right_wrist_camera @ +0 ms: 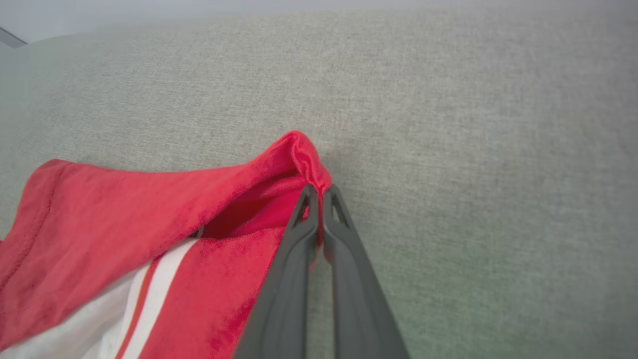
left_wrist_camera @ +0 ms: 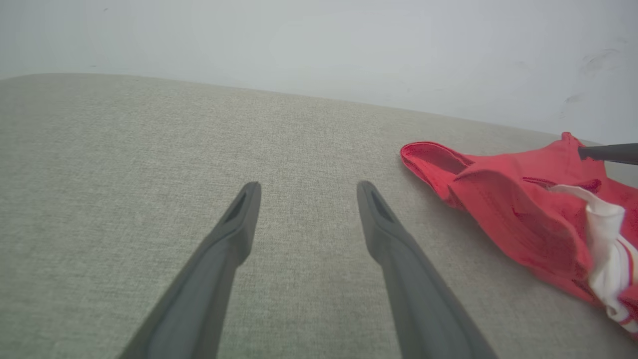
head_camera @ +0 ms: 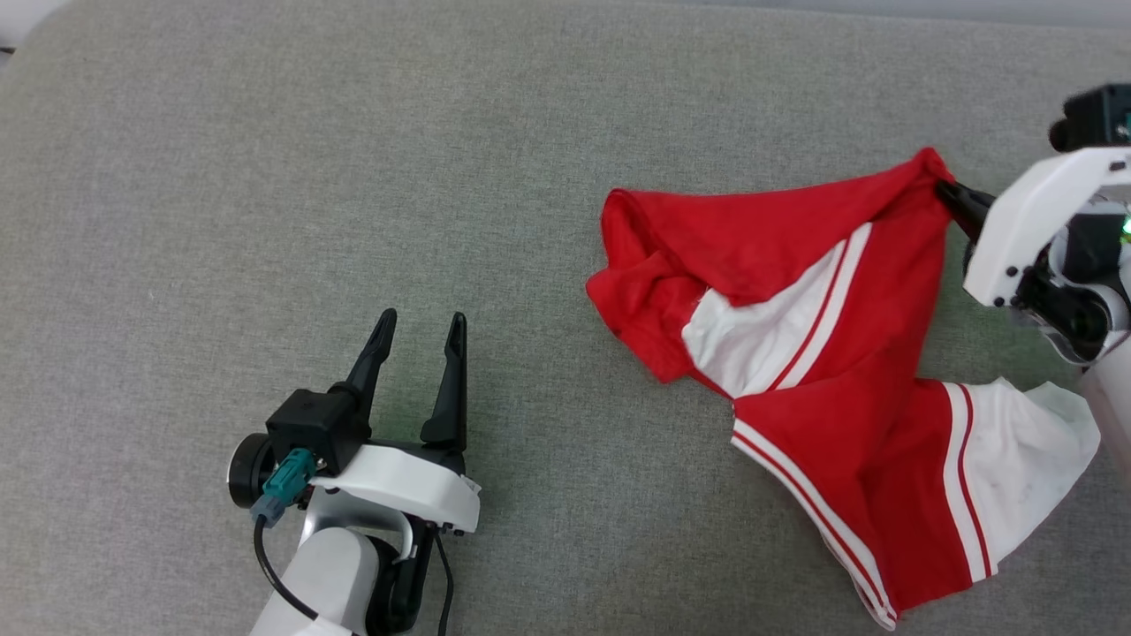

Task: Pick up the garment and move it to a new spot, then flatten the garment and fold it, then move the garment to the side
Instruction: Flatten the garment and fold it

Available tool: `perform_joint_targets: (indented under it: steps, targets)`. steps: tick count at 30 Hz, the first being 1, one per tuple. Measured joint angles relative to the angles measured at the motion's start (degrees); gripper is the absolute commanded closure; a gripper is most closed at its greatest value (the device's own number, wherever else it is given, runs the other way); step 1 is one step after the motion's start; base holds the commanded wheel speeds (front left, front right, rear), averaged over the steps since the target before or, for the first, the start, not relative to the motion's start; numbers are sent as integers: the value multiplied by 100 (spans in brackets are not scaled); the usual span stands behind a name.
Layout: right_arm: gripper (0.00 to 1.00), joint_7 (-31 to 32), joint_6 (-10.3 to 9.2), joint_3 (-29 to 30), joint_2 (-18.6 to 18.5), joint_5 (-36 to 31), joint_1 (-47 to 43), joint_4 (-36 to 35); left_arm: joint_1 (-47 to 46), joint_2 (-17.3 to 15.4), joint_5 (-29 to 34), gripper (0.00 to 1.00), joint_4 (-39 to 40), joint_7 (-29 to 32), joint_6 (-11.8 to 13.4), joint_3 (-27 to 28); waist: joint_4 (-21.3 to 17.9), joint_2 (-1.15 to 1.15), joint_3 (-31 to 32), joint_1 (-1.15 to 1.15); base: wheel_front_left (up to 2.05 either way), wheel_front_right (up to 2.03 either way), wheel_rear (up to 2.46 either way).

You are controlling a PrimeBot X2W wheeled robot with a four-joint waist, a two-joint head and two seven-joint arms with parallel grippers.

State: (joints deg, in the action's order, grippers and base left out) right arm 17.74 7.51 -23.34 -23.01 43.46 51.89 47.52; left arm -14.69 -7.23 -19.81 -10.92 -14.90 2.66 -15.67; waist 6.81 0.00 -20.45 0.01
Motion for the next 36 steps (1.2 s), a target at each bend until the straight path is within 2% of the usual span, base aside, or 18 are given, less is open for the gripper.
perform_joint_targets:
  steps: [1, 2, 3, 4, 11, 17, 22, 28, 33, 36]
  targets:
    - [100, -88, 0, 54, -4, -1, -8, 159, -1, 2, 3, 0, -7, 0, -1, 8, 11, 0, -21, 0, 0, 0, 0]
    - [88, -157, 0, 101, -11, 10, -15, 296, -6, 7, 8, 0, -16, 0, -13, 15, 16, 0, -33, 0, 0, 0, 0]
    - [56, -218, 0, 133, -12, 47, -24, 399, -19, 15, 10, 0, -29, 0, -14, 18, 18, 0, -35, 0, 0, 0, 0]
    - [0, -315, 0, 127, -14, 30, -38, 474, -34, 22, 18, 0, -40, 0, -15, 26, 18, 0, -24, 0, 0, 0, 0]
    - [0, -1090, 0, 74, -34, -55, -264, 597, -4, 27, 52, 0, -97, -9, -18, 130, -48, 0, 223, 0, 0, 0, 0]
    - [0, -2151, 0, 168, -57, -236, -668, 406, 219, 11, 58, 0, -188, -15, -8, 199, -142, 0, 614, 0, 0, 0, 0]
    - [0, -2953, 0, 430, -22, -658, -1136, 337, 376, -52, 56, 0, -227, -15, 36, 242, -234, 0, 941, -1, 0, 0, 0]
    - [0, -3237, 0, 1018, 291, -1483, -1886, -113, 588, -145, 38, 0, -209, 30, 102, 288, -350, 0, 1293, -2, 0, 0, 0]
    - [0, -3266, 0, 1584, 758, -2334, -2772, -1043, 781, -215, 30, 0, -129, 123, 203, 309, -469, 0, 1493, -2, 0, 0, 0]
    - [0, -3072, 0, 1890, 1077, -2781, -3370, -1755, 827, -267, 31, 0, -59, 212, 230, 300, -525, 0, 1579, -2, 0, 0, 0]
